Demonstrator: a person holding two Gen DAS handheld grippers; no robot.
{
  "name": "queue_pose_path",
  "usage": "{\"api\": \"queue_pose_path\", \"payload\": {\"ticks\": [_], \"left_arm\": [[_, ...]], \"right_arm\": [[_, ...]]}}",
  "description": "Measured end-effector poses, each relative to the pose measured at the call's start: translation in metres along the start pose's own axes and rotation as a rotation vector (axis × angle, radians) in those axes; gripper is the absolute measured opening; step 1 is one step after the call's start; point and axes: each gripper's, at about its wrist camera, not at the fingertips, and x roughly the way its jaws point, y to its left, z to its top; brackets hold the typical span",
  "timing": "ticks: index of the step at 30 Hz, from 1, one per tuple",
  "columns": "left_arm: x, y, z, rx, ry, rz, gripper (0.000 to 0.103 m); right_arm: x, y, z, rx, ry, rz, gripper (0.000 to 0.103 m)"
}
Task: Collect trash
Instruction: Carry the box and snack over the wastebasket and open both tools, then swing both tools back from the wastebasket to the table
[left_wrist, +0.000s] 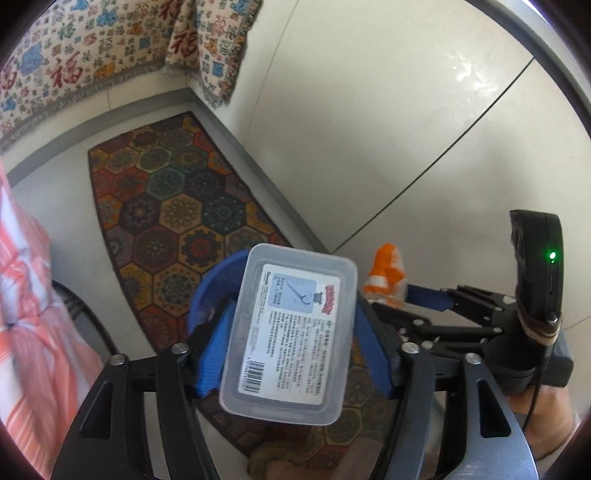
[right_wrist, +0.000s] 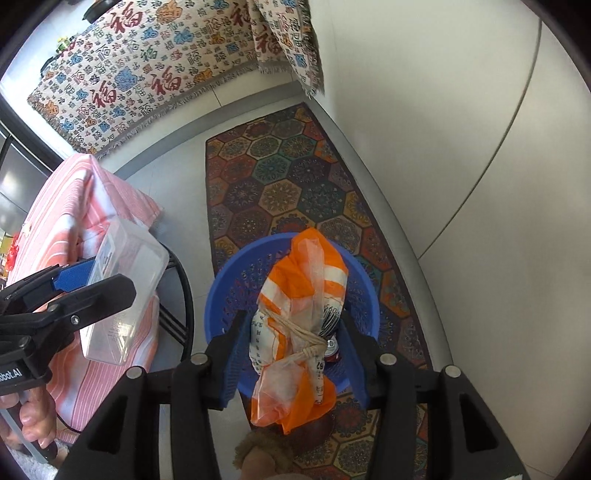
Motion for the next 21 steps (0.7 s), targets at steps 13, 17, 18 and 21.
{"api": "queue_pose_path", "payload": {"ticks": [13, 17, 18, 21], "left_arm": [[-0.084, -0.005, -0.013, 0.083, -0.116, 0.075, 0.082], [-0.145, 0.014, -0.053, 0.109, -0.147, 0.151, 0.090], [-0.159, 0.024, -0.066, 0.103, -0.151, 0.169, 0.090], [-0.197, 0.059, -0.100, 0.066, -0.153, 0.236, 0.090]], "right_arm": [[-0.041, 0.004, 0.002, 0.006, -0.153, -0.023, 0.068], [-0.082, 0.040, 0.004, -0.060, -0.236, -0.015, 0.068], [-0.089, 0.053, 0.003, -0.082, -0.252, -0.007, 0.068], [-0.101, 0.101, -0.001, -0.158, -0.277, 0.019, 0.070]]}}
